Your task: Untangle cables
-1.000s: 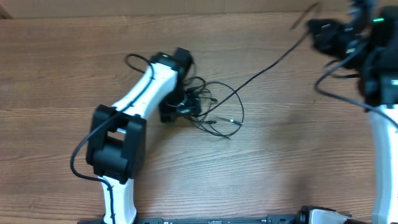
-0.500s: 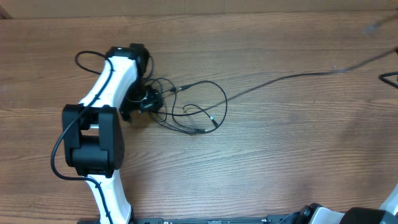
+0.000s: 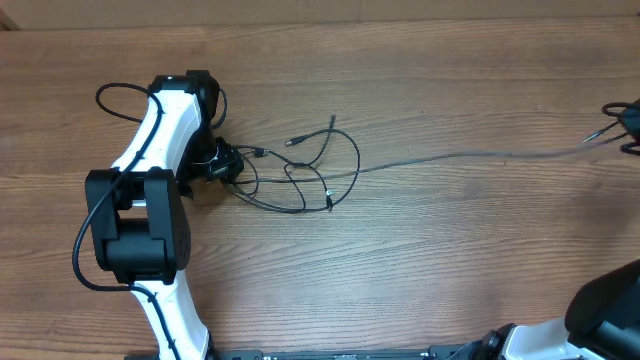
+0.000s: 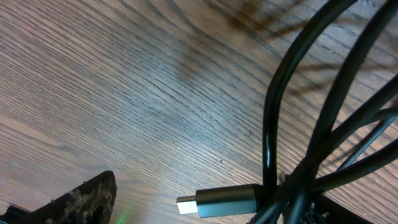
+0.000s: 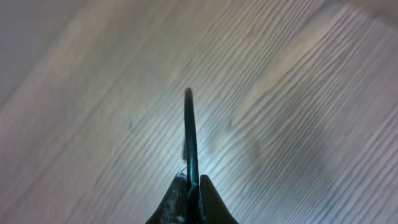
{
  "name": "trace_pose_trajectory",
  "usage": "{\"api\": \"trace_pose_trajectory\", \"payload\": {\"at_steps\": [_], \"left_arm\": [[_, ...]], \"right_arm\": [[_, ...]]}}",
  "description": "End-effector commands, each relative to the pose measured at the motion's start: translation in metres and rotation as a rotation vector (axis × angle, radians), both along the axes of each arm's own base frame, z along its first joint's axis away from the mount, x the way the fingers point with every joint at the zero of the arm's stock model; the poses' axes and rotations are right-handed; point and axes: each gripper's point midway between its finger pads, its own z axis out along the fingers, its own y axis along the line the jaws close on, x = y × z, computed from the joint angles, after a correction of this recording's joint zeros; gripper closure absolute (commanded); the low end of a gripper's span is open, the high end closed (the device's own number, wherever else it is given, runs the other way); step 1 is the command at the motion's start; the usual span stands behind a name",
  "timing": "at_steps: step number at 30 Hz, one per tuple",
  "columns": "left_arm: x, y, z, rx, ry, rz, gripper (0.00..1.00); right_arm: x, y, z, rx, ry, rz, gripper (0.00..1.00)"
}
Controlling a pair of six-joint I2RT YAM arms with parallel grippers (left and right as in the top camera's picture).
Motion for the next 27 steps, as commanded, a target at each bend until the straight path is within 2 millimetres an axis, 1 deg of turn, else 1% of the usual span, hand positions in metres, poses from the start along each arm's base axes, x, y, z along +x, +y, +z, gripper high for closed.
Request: {"api": "trace_pose_trajectory", "payload": {"at_steps": [1, 2, 3, 5, 6, 9, 11, 14, 16, 19, 22, 24, 27], "left_arm": [[-0.003, 0.001, -0.003, 0.011, 0.014, 0.008, 0.17], [-0.003, 0.0, -0.002, 0.011, 0.014, 0.004, 0.17], [-0.003, -0.001, -0.003, 0.011, 0.014, 0.0, 0.17], [-0.003, -0.004, -0.003, 0.011, 0.011, -0.008, 0.17], [-0.002, -0.004, -0.003, 0.011, 0.009, -0.009, 0.16], [-0.001, -0.006, -0.003, 0.001, 0.003, -0.007, 0.16], [0.0, -0.008, -0.004, -0.009, 0.0, -0.005, 0.16], [0.0, -0.008, -0.004, -0.011, 0.0, -0.005, 0.15], [0.0, -0.008, -0.004, -0.012, -0.001, -0.004, 0.15], [0.0, -0.008, -0.004, -0.012, -0.001, -0.004, 0.14], [0.0, -0.008, -0.004, -0.012, 0.0, -0.004, 0.14], [0.0, -0.008, -0.004, -0.012, 0.0, -0.004, 0.13], [0.0, -0.008, -0.004, -0.012, 0.0, -0.005, 0.13]], "right_arm": [[0.02, 0.035, 0.003, 0.084, -0.039, 0.134, 0.92], [0.022, 0.044, -0.002, 0.096, -0.021, 0.148, 0.87], [0.023, 0.052, -0.006, 0.109, -0.006, 0.162, 0.72], [0.025, 0.073, -0.014, 0.135, 0.029, 0.204, 0.15], [0.025, 0.084, -0.017, 0.145, 0.046, 0.226, 0.0], [0.026, 0.119, -0.025, 0.175, 0.092, 0.303, 0.0], [0.026, 0.145, -0.028, 0.237, 0.099, 0.339, 0.0], [0.028, 0.196, -0.031, 0.388, 0.086, 0.403, 0.0], [0.031, 0.225, -0.033, 0.44, 0.081, 0.456, 0.0], [0.031, 0.254, -0.043, 0.487, 0.096, 0.437, 0.0], [0.021, 0.283, -0.061, 0.593, 0.152, 0.291, 0.0], [0.019, 0.299, -0.071, 0.633, 0.163, 0.238, 0.0], [0.023, 0.329, -0.083, 0.628, 0.136, 0.316, 0.0]]}}
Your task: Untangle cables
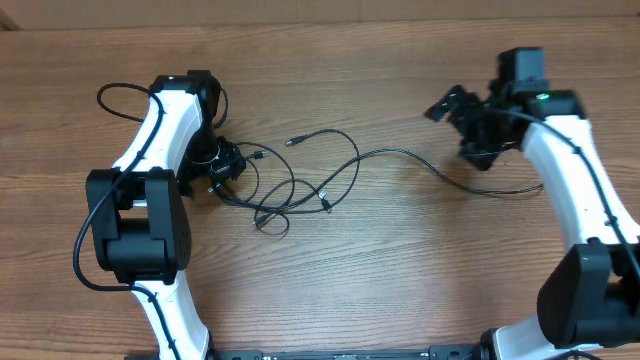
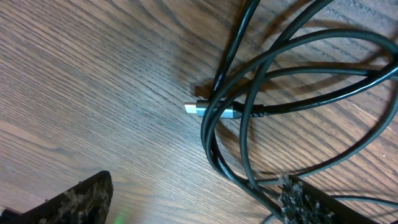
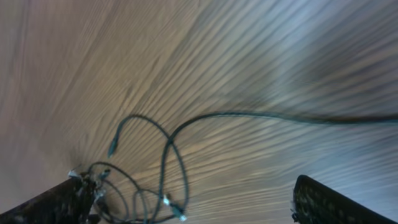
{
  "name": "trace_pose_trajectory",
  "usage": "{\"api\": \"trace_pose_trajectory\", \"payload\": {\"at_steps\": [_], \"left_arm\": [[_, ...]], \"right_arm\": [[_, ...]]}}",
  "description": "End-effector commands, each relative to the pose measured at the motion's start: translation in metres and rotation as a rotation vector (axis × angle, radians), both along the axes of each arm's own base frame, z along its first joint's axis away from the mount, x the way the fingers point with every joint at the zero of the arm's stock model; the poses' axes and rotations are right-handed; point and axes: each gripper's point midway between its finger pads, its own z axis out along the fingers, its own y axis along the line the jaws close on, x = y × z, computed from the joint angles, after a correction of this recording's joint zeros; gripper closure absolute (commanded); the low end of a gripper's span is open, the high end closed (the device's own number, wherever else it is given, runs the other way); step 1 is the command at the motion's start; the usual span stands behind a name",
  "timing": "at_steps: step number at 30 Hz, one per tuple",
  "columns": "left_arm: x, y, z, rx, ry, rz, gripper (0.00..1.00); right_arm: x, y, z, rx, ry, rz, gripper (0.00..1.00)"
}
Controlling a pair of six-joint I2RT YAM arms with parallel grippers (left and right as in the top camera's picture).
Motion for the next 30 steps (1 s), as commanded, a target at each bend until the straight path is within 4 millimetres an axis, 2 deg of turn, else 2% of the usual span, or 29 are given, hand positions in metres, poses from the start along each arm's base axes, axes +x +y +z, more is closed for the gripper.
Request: {"api": "trace_pose_trajectory", "payload": {"at_steps": [1, 7, 14, 19, 24, 27, 28, 30], "left_arm": [[-0.002, -0.004, -0.003, -0.003, 0.01, 0.003, 0.13], [-0.002, -0.009, -0.003, -0.033, 0.008, 0.01, 0.13], [-0.001, -0.012, -0.003, -0.05, 0.004, 0.013, 0.12], [0.0, -0.012, -0.004, -0.051, 0.001, 0.013, 0.11], [0.002, -0.012, -0.004, -0.051, -0.007, 0.012, 0.09], [0.002, -0.012, -0.004, -0.05, -0.007, 0.012, 0.08], [0.002, -0.012, -0.004, -0.05, -0.007, 0.012, 0.07], [0.002, -0.012, -0.004, -0.051, -0.006, 0.012, 0.07]], "right_arm": [[-0.004, 0.031, -0.013, 0.046, 0.023, -0.006, 0.0], [-0.006, 0.082, -0.028, 0.026, -0.065, 0.14, 0.1], [0.012, 0.071, -0.067, -0.213, -0.096, 0.09, 0.16], [0.015, 0.075, -0.101, -0.192, -0.03, 0.035, 0.19], [0.025, 0.081, -0.126, -0.143, 0.001, -0.083, 0.21], [0.031, 0.083, -0.141, -0.095, 0.031, -0.195, 0.32], [0.033, 0.084, -0.145, -0.08, 0.038, -0.228, 0.39], [0.037, 0.082, -0.152, -0.082, 0.034, -0.257, 0.62]]}}
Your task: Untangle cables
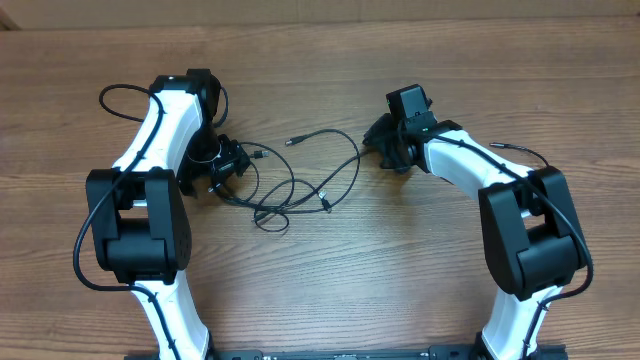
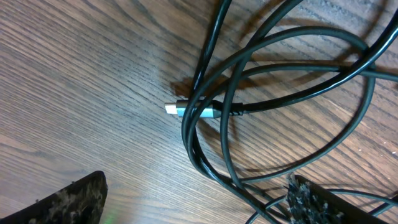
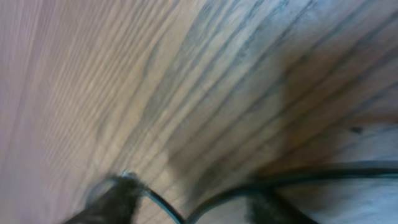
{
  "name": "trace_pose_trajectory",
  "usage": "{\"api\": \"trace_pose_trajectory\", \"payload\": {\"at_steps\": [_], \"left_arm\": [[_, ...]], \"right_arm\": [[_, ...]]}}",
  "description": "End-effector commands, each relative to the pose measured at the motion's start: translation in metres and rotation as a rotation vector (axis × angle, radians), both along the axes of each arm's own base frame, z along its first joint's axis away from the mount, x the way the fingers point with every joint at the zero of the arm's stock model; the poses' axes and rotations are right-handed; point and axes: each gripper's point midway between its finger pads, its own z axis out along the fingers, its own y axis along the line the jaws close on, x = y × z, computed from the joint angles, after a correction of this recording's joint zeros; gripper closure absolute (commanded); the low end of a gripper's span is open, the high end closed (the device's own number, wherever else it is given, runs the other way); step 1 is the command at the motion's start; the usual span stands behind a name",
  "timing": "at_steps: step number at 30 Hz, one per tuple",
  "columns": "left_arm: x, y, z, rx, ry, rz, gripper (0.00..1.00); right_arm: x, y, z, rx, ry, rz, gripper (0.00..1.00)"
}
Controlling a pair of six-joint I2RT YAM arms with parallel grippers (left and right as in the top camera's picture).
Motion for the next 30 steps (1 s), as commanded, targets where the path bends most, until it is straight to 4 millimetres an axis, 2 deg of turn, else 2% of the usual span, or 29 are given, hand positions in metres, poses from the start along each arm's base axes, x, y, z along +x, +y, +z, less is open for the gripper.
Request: {"api": "trace_pose_trajectory", "payload": {"at_steps": [1, 3, 5, 7, 10, 14, 17, 21, 23, 27, 28, 30], "left_arm": [[-0.003, -0.004, -0.003, -0.006, 0.012, 0.002, 0.07], [-0.003, -0.004, -0.003, -0.006, 0.012, 0.002, 0.06], [-0.003, -0.004, -0.003, -0.006, 0.012, 0.002, 0.06], [-0.003, -0.004, -0.003, -0.006, 0.012, 0.002, 0.05], [-0.003, -0.004, -0.003, -0.008, 0.011, -0.007, 0.05], [-0.003, -0.002, -0.003, -0.004, 0.011, -0.04, 0.05], [0.0, 0.001, -0.003, 0.013, 0.003, -0.046, 0.04], [0.005, 0.001, -0.004, 0.015, -0.019, -0.047, 0.04], [0.006, 0.002, -0.004, 0.02, -0.025, -0.048, 0.04], [0.006, 0.009, -0.004, 0.057, -0.024, -0.054, 0.05], [0.006, 0.011, -0.004, 0.07, -0.021, -0.057, 0.06], [0.005, 0.016, -0.004, 0.101, -0.02, -0.063, 0.15]], "right_arm": [[-0.007, -0.01, -0.034, -0.014, 0.077, -0.135, 0.78], [-0.006, -0.018, -0.035, -0.062, 0.063, -0.139, 0.96], [0.005, -0.02, -0.025, -0.084, 0.008, -0.077, 0.96], [0.016, -0.022, -0.005, -0.076, -0.045, -0.025, 0.96], [0.033, -0.039, 0.053, -0.097, -0.154, 0.044, 0.96], [0.039, -0.082, 0.159, -0.147, -0.329, 0.119, 0.96], [0.028, -0.119, 0.23, -0.191, -0.456, 0.165, 0.96], [0.005, -0.167, 0.292, -0.252, -0.596, 0.195, 0.96], [-0.007, -0.186, 0.311, -0.246, -0.644, 0.186, 0.96], [-0.03, -0.206, 0.349, -0.152, -0.763, 0.2, 0.96], [-0.036, -0.208, 0.36, -0.121, -0.806, 0.221, 0.96], [-0.047, -0.204, 0.381, -0.043, -0.894, 0.297, 0.96]]}}
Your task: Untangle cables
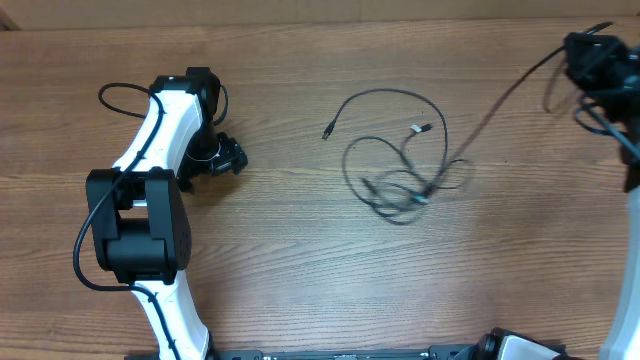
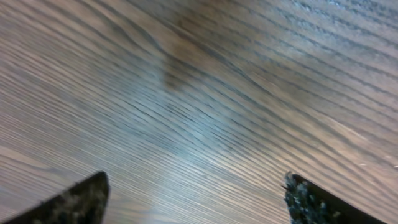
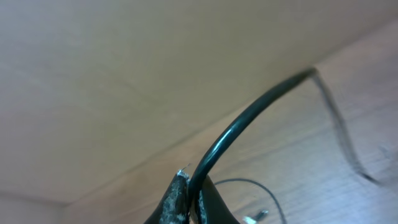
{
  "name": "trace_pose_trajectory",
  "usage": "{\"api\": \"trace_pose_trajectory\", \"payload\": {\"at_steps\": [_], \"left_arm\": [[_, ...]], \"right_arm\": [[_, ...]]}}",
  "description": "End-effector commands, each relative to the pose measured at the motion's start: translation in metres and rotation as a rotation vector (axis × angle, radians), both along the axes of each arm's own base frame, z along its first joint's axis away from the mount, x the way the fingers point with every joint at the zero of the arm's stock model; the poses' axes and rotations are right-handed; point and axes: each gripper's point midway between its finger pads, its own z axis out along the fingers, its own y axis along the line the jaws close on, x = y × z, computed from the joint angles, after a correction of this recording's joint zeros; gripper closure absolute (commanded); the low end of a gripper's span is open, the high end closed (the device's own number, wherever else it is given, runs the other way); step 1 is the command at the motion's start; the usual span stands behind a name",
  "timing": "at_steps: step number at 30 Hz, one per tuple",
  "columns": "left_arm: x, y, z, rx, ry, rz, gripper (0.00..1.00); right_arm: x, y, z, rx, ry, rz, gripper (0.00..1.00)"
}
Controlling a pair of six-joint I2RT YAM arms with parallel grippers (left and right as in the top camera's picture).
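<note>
A loose tangle of thin black cables (image 1: 400,180) lies right of the table's middle, with plug ends at its left (image 1: 326,131) and top (image 1: 424,128). One strand (image 1: 510,95) climbs from the tangle to my right gripper (image 1: 590,50) at the far right back. In the right wrist view that gripper (image 3: 191,200) is shut on this black cable (image 3: 249,118). My left gripper (image 1: 225,158) sits low over the wood at the left, well apart from the tangle. Its fingers (image 2: 81,199) stand wide open with only bare wood between them (image 2: 196,199).
The left arm's own black wire loops out at the far left (image 1: 110,95). The table's back edge (image 1: 320,15) runs along the top, close behind my right gripper. The right arm's wiring (image 1: 595,115) hangs at the right edge.
The tangle, then lying next to my left gripper, now lies right of the middle. My right gripper, then at the tangle's right side, is now at the far right back, shut on a cable.
First my right gripper held a cable stretched out to the far right while the tangle lay by the left gripper. Then the right gripper was open over the right side, the cable slack. Then it was at the tangle. Now it holds a strand far right, the tangle shifted over.
</note>
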Motion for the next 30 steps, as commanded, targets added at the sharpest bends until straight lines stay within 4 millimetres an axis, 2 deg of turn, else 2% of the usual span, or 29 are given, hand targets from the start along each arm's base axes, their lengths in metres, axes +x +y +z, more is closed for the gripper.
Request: {"api": "trace_pose_trajectory", "payload": {"at_steps": [1, 4, 7, 9, 11, 14, 16, 18, 19, 20, 21, 23, 25, 26, 28, 30], "left_arm": [[-0.003, 0.01, -0.002, 0.07, 0.012, -0.028, 0.16], [-0.003, 0.007, -0.003, 0.053, 0.012, -0.025, 0.11], [-0.002, -0.007, -0.004, -0.026, 0.007, -0.012, 0.02], [0.0, -0.019, -0.004, -0.098, 0.002, -0.001, 0.01], [0.001, -0.032, -0.004, -0.167, -0.004, 0.009, 0.0], [0.005, -0.052, -0.001, -0.279, -0.016, 0.021, 0.01], [0.01, -0.075, 0.005, -0.418, -0.038, 0.004, 0.01], [0.02, -0.116, 0.022, -0.663, -0.098, -0.059, 0.0], [0.025, -0.134, 0.032, -0.769, -0.128, -0.084, 0.0], [0.031, -0.161, 0.05, -0.922, -0.171, -0.118, 0.0], [0.033, -0.168, 0.055, -0.96, -0.183, -0.13, 0.0], [0.037, -0.198, 0.072, -1.087, -0.236, -0.204, 0.0], [0.038, -0.223, 0.075, -1.105, -0.268, -0.279, 0.0], [0.038, -0.234, 0.071, -1.073, -0.287, -0.329, 0.0], [0.038, -0.245, 0.051, -0.92, -0.314, -0.413, 0.0], [0.038, -0.248, 0.028, -0.71, -0.342, -0.506, 0.0]], "right_arm": [[-0.025, 0.031, 0.034, 0.068, -0.144, 0.306, 0.96], [-0.041, 0.047, 0.051, 0.079, -0.226, 0.473, 0.96], [-0.045, 0.055, 0.051, -0.068, -0.306, 0.554, 0.96], [-0.037, 0.051, 0.039, -0.196, -0.303, 0.523, 0.96], [-0.025, 0.047, 0.023, -0.216, -0.229, 0.451, 0.96], [-0.014, 0.064, -0.001, -0.224, -0.131, 0.438, 0.96], [-0.004, 0.083, -0.021, -0.258, -0.06, 0.436, 0.96], [0.007, 0.096, -0.039, -0.334, 0.0, 0.411, 0.96], [0.011, 0.099, -0.044, -0.37, 0.023, 0.385, 0.96], [0.017, 0.101, -0.051, -0.42, 0.052, 0.341, 0.96], [0.018, 0.101, -0.052, -0.427, 0.06, 0.326, 0.96], [0.021, 0.099, -0.056, -0.437, 0.088, 0.27, 0.96], [0.021, 0.099, -0.058, -0.43, 0.098, 0.257, 0.96], [0.021, 0.098, -0.058, -0.422, 0.104, 0.253, 0.96], [0.019, 0.096, -0.061, -0.42, 0.119, 0.249, 0.96], [0.017, 0.091, -0.064, -0.417, 0.135, 0.24, 0.96]]}}
